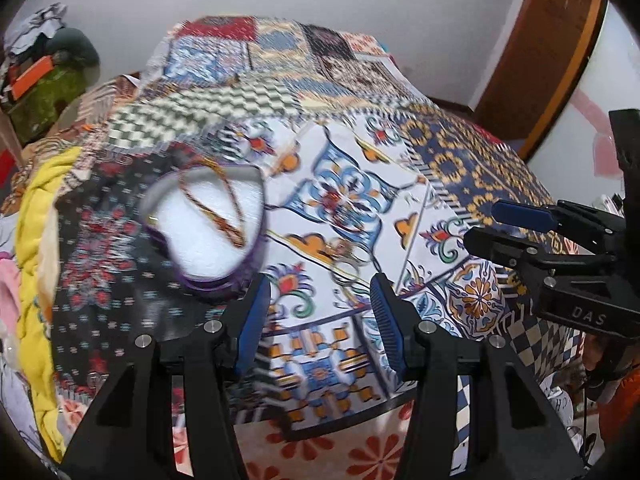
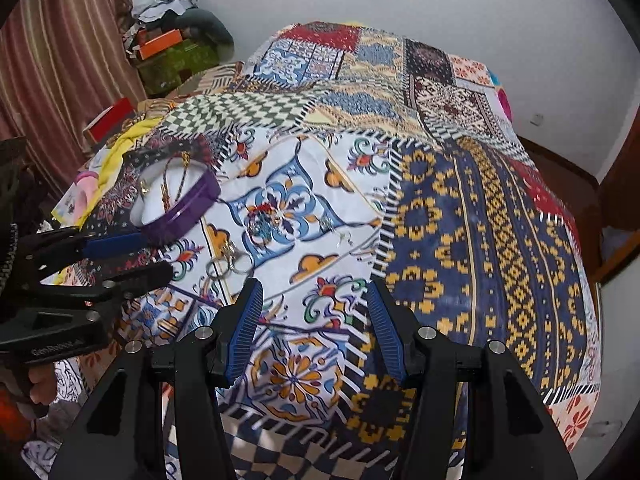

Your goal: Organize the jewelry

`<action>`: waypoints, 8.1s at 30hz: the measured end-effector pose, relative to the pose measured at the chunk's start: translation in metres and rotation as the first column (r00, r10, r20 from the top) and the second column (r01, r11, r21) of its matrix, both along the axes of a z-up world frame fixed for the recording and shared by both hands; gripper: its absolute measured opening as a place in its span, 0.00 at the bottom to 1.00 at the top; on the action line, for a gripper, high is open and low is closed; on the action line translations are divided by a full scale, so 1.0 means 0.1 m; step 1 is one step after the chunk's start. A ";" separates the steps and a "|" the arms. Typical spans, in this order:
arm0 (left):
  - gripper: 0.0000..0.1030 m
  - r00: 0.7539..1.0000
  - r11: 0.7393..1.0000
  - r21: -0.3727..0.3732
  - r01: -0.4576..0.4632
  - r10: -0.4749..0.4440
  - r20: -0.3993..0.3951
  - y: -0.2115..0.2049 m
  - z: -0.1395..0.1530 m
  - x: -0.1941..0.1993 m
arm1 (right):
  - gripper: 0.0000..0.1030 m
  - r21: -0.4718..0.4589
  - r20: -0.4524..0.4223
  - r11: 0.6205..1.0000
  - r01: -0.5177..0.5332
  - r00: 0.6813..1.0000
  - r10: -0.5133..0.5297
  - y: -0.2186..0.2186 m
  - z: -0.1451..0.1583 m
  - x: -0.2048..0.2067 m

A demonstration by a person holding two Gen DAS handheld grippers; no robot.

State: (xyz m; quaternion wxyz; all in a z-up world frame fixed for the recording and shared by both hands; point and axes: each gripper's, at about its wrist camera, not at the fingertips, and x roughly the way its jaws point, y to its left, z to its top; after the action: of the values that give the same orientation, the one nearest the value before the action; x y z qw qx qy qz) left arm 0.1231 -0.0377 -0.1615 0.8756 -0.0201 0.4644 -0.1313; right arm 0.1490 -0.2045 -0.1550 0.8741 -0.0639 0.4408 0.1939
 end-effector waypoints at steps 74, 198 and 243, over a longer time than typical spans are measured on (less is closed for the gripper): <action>0.20 0.985 0.990 -0.050 -0.131 0.136 0.103 0.48 0.23 0.02 | 0.38 -0.022 -0.103 0.989 -0.144 0.985 0.141 0.65 -0.31 0.18; 0.41 1.000 1.000 0.008 0.028 -0.028 -0.001 -0.15 -0.01 0.29 | 0.42 0.050 0.030 0.998 0.037 0.999 -0.038 -0.28 0.18 0.23; 0.10 0.990 0.997 0.037 -0.068 0.063 0.124 0.13 0.13 0.50 | 0.21 -0.150 -0.158 0.971 -0.188 0.974 0.164 0.30 -0.39 0.93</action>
State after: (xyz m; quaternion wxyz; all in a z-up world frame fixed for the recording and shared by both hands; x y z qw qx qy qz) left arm 0.1734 -0.0248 -0.1482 0.9066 -0.0091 0.4114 -0.0937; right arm 0.2416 -0.1749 -0.1940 0.8109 -0.1605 0.5099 0.2380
